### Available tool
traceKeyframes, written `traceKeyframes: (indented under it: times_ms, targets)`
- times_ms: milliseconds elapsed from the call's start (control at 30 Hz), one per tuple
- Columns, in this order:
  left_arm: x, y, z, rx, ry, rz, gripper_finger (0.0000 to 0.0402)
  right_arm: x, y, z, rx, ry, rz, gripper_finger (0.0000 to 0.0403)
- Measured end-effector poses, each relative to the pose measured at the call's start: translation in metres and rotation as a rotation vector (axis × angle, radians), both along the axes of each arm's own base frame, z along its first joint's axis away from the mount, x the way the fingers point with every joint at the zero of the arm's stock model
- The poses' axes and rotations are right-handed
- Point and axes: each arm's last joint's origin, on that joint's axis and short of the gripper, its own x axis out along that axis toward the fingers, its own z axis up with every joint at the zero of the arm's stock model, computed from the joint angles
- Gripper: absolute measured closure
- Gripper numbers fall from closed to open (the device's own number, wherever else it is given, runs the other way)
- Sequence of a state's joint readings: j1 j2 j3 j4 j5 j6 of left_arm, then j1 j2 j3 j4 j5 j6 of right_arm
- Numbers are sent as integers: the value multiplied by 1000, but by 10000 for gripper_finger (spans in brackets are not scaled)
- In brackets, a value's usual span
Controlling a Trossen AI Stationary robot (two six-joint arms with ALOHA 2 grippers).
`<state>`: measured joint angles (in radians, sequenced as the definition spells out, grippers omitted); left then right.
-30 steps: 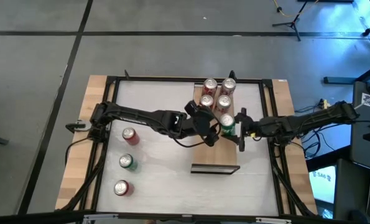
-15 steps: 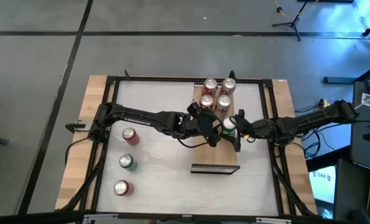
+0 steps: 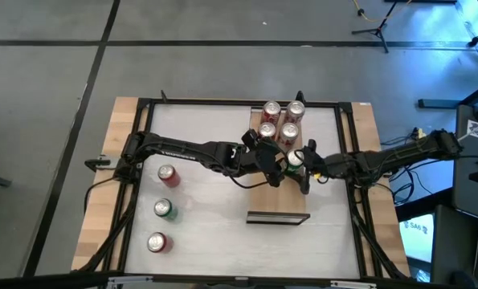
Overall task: Place canned beverage on shelf
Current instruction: Put the top green soda can on the shelf
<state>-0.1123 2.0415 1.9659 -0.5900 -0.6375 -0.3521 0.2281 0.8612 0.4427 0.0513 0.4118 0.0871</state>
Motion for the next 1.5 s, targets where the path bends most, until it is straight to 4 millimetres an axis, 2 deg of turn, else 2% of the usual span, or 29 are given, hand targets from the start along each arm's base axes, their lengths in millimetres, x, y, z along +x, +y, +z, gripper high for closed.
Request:
traceKeyframes:
  times_ms: [400, 600, 1200, 1300, 1500]
  targets:
    - [0, 6, 0, 19, 13, 5, 127, 3, -18, 0, 69, 3, 15, 95]
    - [1, 10, 0, 15, 13, 11, 127, 3, -19, 0, 66, 4, 12, 95]
    - [0, 7, 0, 31, 25, -9, 127, 3, -18, 0, 65, 6, 17, 94]
    - [0, 5, 0, 32, 26, -15, 127, 3, -18, 0, 70, 6, 31, 80]
    - [0, 5, 0, 31, 27, -18, 127, 3, -18, 1, 71, 2, 32, 26]
